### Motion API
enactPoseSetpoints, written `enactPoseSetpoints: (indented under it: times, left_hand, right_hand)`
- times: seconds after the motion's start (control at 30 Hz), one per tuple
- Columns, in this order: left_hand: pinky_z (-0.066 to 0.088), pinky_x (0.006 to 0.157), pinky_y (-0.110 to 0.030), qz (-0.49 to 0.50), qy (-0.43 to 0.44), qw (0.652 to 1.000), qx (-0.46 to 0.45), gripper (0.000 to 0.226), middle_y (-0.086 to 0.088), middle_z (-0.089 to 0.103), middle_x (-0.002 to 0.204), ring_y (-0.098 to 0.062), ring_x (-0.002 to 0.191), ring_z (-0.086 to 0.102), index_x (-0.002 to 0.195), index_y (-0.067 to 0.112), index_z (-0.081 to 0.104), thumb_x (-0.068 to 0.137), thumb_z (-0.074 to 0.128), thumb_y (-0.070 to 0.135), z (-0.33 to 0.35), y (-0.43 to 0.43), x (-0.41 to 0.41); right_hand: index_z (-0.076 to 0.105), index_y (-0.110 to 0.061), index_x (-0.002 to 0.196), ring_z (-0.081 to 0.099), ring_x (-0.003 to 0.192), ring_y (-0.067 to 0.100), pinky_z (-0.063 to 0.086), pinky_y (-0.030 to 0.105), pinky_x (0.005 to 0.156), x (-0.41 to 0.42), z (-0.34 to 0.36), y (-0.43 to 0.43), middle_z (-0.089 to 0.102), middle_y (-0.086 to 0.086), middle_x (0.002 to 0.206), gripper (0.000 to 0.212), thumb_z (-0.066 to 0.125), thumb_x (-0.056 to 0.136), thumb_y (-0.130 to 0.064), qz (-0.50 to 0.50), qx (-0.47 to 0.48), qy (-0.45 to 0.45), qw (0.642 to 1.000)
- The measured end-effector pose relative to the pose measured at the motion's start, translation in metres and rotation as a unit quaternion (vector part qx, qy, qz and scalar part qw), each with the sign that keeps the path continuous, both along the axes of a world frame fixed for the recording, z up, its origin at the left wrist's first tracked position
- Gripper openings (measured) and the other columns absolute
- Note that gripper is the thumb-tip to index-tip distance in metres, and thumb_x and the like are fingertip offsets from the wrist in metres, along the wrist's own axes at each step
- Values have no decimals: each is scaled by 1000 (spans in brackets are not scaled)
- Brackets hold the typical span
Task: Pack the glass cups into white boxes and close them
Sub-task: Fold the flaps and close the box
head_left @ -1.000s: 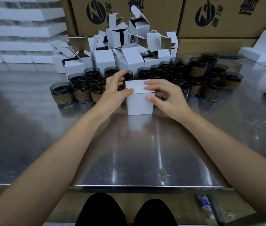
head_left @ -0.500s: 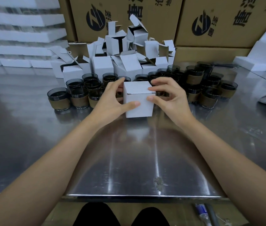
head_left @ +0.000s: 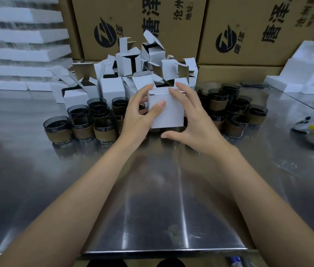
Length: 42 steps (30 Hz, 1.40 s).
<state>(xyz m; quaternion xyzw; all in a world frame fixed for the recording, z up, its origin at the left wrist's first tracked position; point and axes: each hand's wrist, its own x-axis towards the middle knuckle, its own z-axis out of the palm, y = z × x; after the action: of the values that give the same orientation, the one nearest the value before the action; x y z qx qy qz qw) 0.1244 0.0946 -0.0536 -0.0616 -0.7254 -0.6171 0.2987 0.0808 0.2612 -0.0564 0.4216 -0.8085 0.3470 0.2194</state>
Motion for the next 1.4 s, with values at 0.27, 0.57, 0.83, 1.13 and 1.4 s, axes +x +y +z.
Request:
enactPoseSetpoints:
  times: [0.27,0.57,0.83,1.13,1.4]
  left_hand:
    - [50,94,-21,-29,3,998,63,45,10,58,126,6,112,54,133,25,53,90,68,28,6,27,-27]
    - [51,92,-24,-51,43,997,50,54,2,52,141,-3,122,53,142,17,46,92,65,22,10,50,-56]
    - [50,99,-35,27,47,998,41,50,-6,56,138,-16,122,55,143,10,45,96,59,15,24,67,-102]
    - [48,94,-18,68,103,992,27,17,3,69,113,0,107,60,99,12,70,95,56,4,44,66,-138]
    - [48,100,-25,70,138,988,23,17,-3,67,123,-3,118,58,97,7,69,94,54,-1,33,62,-146]
  right_hand:
    - [39,-18,143,33,133,9,51,28,96,-16,9,23,29,1,143,82,82,73,-13,-10,-47,-33,998]
    - [64,-3,111,55,112,14,47,14,91,-34,29,36,59,7,120,37,78,76,-3,-82,-162,6,983]
    - [70,-4,106,65,91,6,54,18,78,-78,68,44,69,6,99,19,66,87,-2,-84,-250,-78,962]
    - [67,-22,119,56,113,-4,46,20,92,-135,78,41,64,-11,117,38,75,83,-16,-31,-96,-152,983]
    - [67,-34,120,63,101,-5,50,12,81,-165,73,38,71,-11,102,52,84,71,-36,-10,-101,-231,968]
